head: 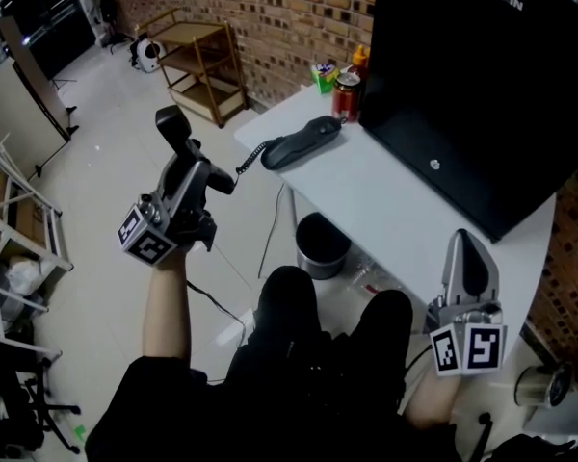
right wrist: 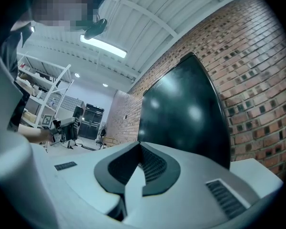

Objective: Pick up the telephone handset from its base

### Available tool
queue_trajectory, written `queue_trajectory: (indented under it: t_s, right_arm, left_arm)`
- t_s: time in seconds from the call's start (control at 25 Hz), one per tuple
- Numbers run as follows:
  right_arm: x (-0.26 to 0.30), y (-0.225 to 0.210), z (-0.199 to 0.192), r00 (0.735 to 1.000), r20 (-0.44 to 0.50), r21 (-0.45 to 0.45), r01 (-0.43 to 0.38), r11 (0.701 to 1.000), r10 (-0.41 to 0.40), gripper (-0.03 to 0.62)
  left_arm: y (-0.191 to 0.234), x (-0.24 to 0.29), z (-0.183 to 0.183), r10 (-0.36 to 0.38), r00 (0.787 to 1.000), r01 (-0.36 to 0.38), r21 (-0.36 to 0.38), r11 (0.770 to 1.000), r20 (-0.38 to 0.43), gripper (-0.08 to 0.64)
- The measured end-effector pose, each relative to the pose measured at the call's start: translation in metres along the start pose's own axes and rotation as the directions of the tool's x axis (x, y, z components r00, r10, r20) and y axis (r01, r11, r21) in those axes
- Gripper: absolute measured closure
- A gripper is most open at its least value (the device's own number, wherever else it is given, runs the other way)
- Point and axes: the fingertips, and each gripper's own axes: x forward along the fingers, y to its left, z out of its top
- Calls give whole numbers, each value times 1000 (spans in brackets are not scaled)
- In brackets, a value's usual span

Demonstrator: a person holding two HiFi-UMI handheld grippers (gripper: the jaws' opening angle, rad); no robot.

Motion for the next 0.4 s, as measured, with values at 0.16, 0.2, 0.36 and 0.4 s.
queue_trajectory:
  t_s: [0.16, 0.2, 0.36, 0.4]
  right_arm:
    - [-2, 0, -1, 1000, -1, 4, 5, 1000, -5, 583]
    - [-2, -1, -1, 1000, 0, 4, 6, 1000, -6, 583]
    - [-3, -3, -4, 1000, -1, 15, 4, 1000, -4, 583]
    - [-3, -3, -4, 1000, -1, 19, 4, 1000, -4, 583]
  left_arm:
    - [26, -30, -20, 65, 998, -61, -145, 988, 23, 308]
    - [33, -38, -25, 76, 997, -71, -169, 983, 27, 308]
    - [59, -68, -45, 110, 993, -98, -241, 966, 37, 308]
    - [65, -75, -50, 117, 992, -103, -257, 961, 40, 308]
